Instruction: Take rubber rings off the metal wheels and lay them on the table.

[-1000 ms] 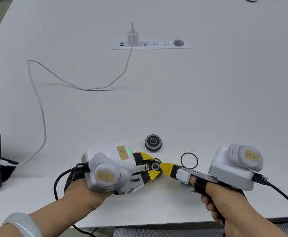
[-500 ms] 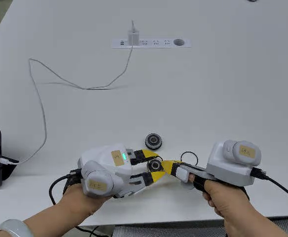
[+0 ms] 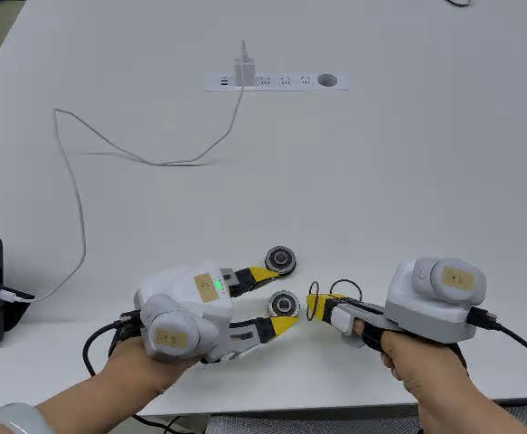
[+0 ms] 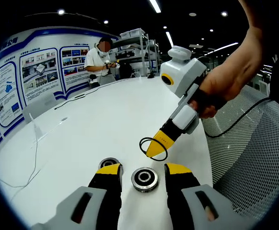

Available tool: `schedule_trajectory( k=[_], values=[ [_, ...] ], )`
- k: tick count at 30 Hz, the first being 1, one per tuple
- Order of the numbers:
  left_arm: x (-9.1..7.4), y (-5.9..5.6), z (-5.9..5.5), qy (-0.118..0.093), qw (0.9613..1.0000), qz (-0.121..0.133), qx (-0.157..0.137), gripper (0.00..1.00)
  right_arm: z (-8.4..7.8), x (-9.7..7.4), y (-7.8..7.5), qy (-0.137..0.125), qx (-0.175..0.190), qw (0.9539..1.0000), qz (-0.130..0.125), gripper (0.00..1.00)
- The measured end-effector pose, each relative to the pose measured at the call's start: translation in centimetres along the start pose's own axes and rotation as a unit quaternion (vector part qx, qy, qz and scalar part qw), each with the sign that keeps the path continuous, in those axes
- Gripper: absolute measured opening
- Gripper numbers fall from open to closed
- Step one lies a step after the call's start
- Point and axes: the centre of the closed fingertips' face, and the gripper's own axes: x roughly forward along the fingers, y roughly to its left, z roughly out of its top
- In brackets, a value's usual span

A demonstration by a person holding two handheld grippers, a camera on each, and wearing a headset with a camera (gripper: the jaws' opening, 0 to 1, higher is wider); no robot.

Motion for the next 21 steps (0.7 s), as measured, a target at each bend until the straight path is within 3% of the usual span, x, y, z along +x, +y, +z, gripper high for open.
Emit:
schedule_trajectory(
  k=[4,5,7,8,10,15,17,21],
  values=[
    [-0.2,0.0,-0.4,0.004,1.0,0.001,-0.002,0.38,0.8,-0.6,-1.4,-0.002,-0.042,0.9986,-0.032,0.02],
    [-0.3,0.0,-0.5,0.007,1.0,0.002,0.0,0.38,1.1,-0.9,-2.0,-0.001,-0.075,0.9958,-0.052,0.02],
    [-0.5,0.1,-0.8,0.009,1.0,0.002,-0.001,0.38,1.4,-1.4,-2.9,0.011,-0.129,0.9885,-0.079,0.02],
    [-0.5,0.1,-1.0,0.011,0.9999,0.001,-0.002,0.38,1.7,-1.6,-3.4,0.016,-0.171,0.9804,-0.097,0.02],
    [-0.6,0.1,-1.1,0.012,0.9999,0.002,-0.003,0.38,1.8,-1.8,-3.8,0.028,-0.222,0.9682,-0.112,0.02],
    [-0.8,0.1,-1.3,0.014,0.9998,0.006,-0.008,0.41,2.1,-1.7,-4.1,0.037,-0.284,0.949,-0.132,0.02],
    [-0.8,0.1,-1.3,0.015,0.9998,0.007,-0.008,0.42,2.0,-1.6,-4.1,0.043,-0.296,0.9449,-0.132,0.02],
    [-0.9,0.4,-1.6,0.017,0.9997,0.011,-0.012,0.45,2.0,-1.4,-4.0,0.05,-0.331,0.9321,-0.139,0.02]
  ],
)
